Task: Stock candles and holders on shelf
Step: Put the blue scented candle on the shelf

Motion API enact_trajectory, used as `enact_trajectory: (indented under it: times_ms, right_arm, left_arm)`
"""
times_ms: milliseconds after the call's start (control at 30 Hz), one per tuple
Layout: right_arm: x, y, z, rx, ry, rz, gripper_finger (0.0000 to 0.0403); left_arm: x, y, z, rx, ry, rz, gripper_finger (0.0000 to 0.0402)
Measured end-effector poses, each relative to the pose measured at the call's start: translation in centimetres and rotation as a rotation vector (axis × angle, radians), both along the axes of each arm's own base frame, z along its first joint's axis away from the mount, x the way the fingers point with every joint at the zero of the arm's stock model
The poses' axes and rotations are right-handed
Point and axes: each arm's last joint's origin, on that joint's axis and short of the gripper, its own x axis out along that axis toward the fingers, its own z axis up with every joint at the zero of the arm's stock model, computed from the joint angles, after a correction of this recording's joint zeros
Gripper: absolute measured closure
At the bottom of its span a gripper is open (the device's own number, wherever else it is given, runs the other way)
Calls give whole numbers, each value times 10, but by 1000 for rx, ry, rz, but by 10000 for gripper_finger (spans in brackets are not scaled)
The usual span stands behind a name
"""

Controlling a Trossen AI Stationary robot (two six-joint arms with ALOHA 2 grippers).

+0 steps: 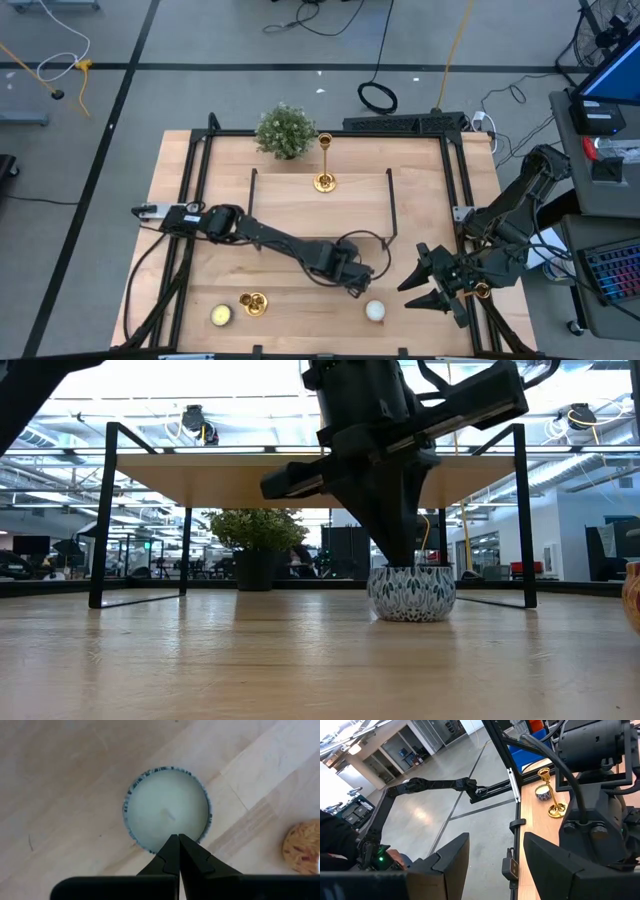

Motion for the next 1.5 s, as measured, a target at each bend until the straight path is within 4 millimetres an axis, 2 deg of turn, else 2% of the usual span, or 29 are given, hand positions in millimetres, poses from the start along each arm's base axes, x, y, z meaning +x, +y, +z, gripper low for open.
enact_trajectory:
  times_ms: [367,1100,1333,1400,1500]
  right_arm:
    - [0,0,0,-6,-2,2,216]
    - [0,0,0,-19,-8,4,216]
    - [0,0,0,-20,-9,0,216]
    - [0,0,0,-19,-9,0,216]
    - [0,0,0,-16,-8,-1,216]
  left_arm:
    - [-8,-23,0,-82,29,-62,401]
    - [-38,-90,0,-150,48,-75,401]
    - [-39,-91,2,-102,16,-46,401]
    - [-38,-88,8,-84,-6,-49,401]
    - [-39,-83,26,-62,-61,-49,401]
